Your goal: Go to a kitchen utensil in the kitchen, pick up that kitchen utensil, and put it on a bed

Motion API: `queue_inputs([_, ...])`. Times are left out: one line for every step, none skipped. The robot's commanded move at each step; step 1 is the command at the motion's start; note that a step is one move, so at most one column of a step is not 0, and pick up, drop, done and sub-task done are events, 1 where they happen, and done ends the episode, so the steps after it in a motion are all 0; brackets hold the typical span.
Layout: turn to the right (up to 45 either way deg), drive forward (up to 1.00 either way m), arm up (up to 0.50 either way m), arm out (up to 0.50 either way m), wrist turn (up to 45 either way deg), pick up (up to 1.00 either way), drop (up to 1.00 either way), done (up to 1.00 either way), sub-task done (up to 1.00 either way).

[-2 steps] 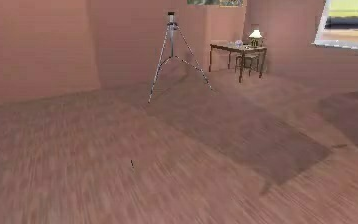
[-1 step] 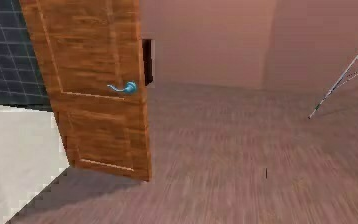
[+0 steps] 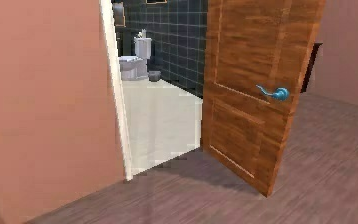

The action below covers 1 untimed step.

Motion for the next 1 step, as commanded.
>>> queue_inputs([-3.0,0.0,0.0,0.0,0.0,0.0,0.0,0.0,0.0])
